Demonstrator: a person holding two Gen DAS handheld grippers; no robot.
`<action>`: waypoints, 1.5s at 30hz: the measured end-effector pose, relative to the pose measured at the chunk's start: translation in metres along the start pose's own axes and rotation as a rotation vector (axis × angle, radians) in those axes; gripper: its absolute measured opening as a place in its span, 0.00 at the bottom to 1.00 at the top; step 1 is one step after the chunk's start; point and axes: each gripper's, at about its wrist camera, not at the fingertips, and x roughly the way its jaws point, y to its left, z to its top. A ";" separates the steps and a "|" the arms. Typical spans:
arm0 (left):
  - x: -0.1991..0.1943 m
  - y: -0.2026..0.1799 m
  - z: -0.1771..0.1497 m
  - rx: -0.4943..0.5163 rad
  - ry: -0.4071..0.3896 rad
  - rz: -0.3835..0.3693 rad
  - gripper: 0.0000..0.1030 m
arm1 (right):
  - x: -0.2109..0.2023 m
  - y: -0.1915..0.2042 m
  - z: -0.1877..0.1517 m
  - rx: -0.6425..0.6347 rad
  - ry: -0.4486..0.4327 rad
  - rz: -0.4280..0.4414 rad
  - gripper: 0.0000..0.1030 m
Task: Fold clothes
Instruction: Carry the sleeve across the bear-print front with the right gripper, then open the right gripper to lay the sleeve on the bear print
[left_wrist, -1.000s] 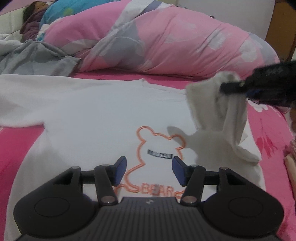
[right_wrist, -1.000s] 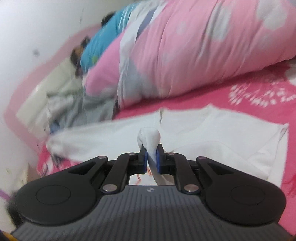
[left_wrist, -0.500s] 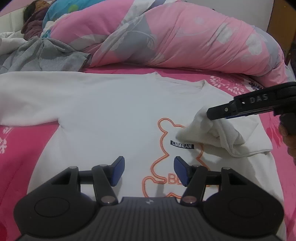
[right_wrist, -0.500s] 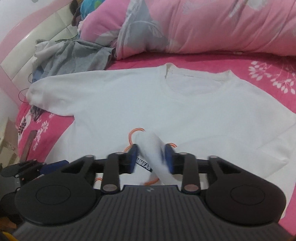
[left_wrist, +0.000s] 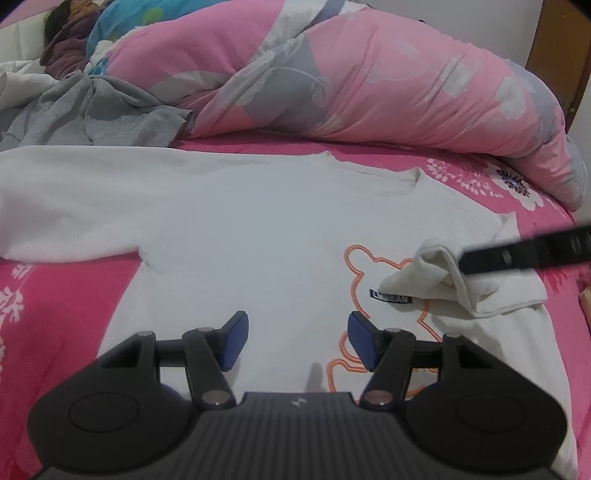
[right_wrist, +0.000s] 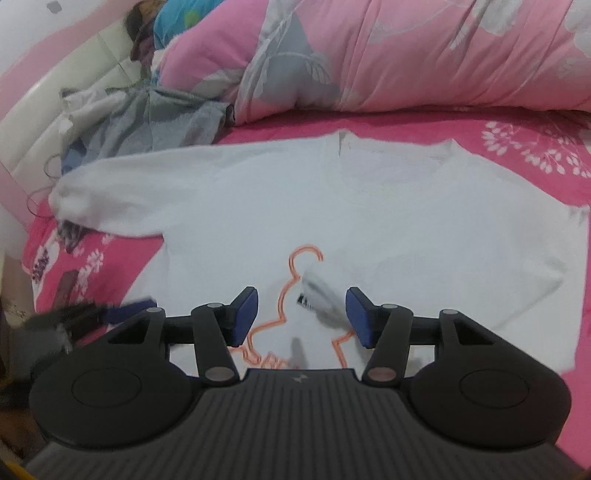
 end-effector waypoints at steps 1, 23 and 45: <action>0.000 0.003 0.001 -0.001 -0.001 -0.001 0.59 | 0.000 0.003 -0.002 0.005 0.007 -0.005 0.51; 0.002 0.044 0.003 -0.007 -0.001 0.002 0.59 | 0.015 0.047 -0.009 0.032 0.037 -0.017 0.50; 0.018 0.022 -0.002 0.015 0.030 -0.009 0.58 | 0.006 0.025 -0.022 0.118 0.018 -0.016 0.47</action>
